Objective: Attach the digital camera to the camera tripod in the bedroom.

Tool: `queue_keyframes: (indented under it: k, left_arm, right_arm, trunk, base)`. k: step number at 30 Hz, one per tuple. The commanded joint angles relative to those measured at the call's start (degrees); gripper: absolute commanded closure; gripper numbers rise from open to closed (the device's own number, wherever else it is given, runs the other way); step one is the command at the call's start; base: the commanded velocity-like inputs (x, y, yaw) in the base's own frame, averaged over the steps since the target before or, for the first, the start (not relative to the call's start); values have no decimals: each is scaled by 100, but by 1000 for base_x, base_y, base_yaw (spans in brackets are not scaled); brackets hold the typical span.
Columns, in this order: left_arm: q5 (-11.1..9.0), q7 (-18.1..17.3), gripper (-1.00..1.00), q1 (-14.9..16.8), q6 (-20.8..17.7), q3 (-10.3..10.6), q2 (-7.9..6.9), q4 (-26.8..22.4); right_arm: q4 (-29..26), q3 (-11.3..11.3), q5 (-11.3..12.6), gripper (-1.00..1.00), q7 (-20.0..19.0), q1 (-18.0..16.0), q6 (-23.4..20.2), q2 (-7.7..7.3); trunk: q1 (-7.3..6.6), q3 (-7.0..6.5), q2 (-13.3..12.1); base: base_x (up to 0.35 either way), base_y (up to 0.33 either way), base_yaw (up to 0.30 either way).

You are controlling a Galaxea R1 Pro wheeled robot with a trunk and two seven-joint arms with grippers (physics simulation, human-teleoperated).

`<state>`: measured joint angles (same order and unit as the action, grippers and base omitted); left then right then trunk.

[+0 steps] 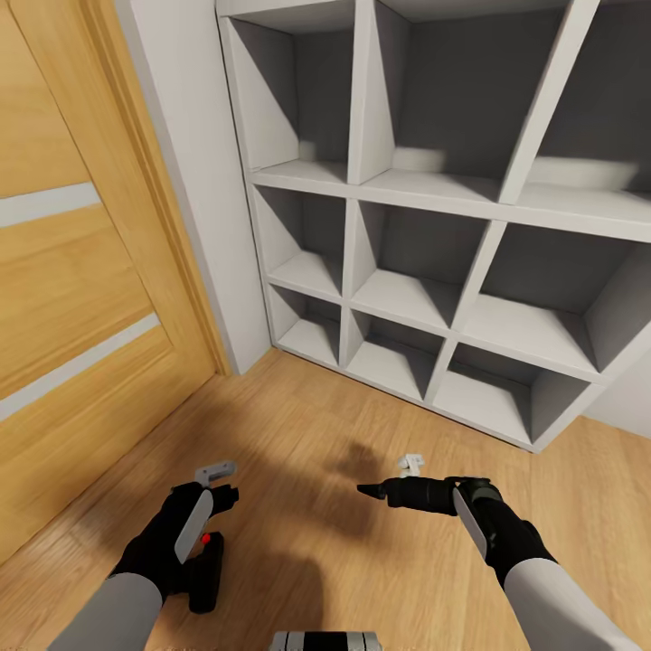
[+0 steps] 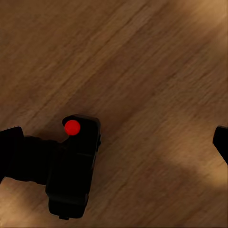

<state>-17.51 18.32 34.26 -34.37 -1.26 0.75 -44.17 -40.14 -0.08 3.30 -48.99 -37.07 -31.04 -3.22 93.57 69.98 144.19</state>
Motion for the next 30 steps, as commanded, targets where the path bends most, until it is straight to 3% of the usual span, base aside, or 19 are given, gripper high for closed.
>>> queue_keyframes:
  k: [1,5,24,30]
  left_arm:
    - [-55,44,-100,1,-18,-11,4,-10]
    - [-34,47,-100,1,-17,-7,4,-12]
    - [-9,72,-100,1,-46,-1,5,-85]
    - [-7,81,-100,1,-81,2,4,-91]
  right_arm:
    - [-3,-1,34,-100,-7,-2,-34,-2]
    - [-3,-1,25,-100,-7,-2,-16,-3]
    - [10,-1,15,-100,27,-2,0,-2]
    - [14,-8,20,-100,34,-2,1,-3]
  trunk:
    - [1,28,4]
    - [11,116,9]
    - [11,116,9]
    - [11,116,9]
  base:
    - [0,0,0]
    - [0,0,0]
    - [-2,0,0]
    - [-172,1,0]
